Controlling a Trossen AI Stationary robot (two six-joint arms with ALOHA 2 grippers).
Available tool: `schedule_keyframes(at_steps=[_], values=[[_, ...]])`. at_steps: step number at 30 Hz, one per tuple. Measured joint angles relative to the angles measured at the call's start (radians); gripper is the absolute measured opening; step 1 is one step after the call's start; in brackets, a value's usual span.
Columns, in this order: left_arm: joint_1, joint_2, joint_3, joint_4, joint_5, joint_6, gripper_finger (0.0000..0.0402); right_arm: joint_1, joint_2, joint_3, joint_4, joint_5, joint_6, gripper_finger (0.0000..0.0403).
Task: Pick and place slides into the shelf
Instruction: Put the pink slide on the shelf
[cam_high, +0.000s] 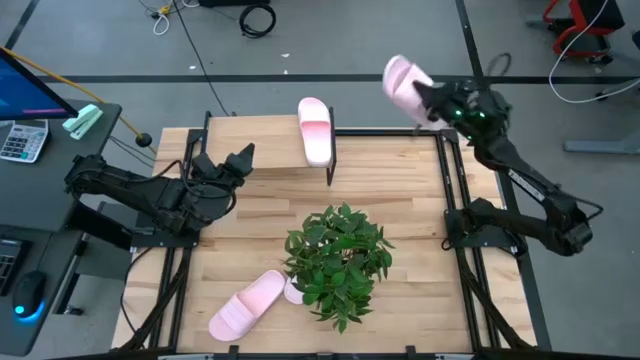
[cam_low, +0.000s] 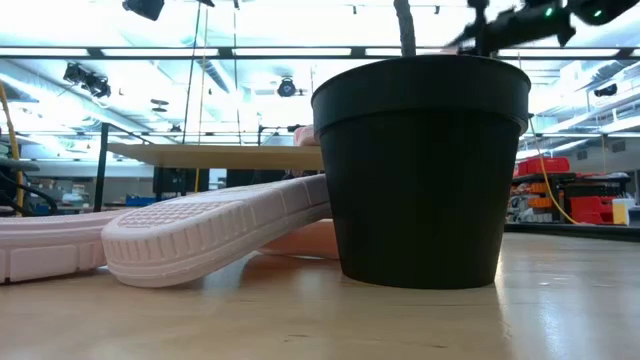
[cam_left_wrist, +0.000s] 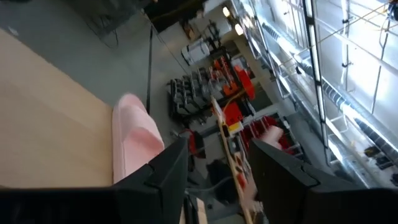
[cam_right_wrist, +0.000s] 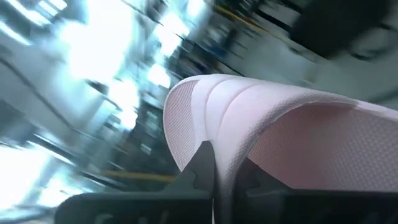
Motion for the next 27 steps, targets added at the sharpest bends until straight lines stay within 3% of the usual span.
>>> schedule_keyframes(at_steps=[8,12,16,20,25,27], values=[[0.001,0.037,0.001,0.099,-0.12,0.171,0.0176,0.232,-0.051,0.0,0.237,0.286,0.081,0.0009],[0.016,0.071,0.001,0.174,-0.127,0.248,0.0173,0.37,-0.026,0.0,0.329,0.443,0.088,0.0009],[0.03,0.089,0.002,0.202,-0.088,0.324,0.0172,0.479,0.026,0.0,0.42,0.521,0.03,0.0009],[0.061,0.084,0.003,0.313,0.137,0.56,0.0172,0.561,0.078,0.0,0.441,0.613,-0.013,0.0009],[0.129,0.073,0.004,0.791,0.597,1.163,0.0172,0.618,0.14,0.011,0.456,0.708,-0.036,0.0009],[0.173,0.072,0.004,0.909,0.75,1.284,0.0172,0.629,0.169,0.04,0.455,0.728,-0.063,0.0009]])
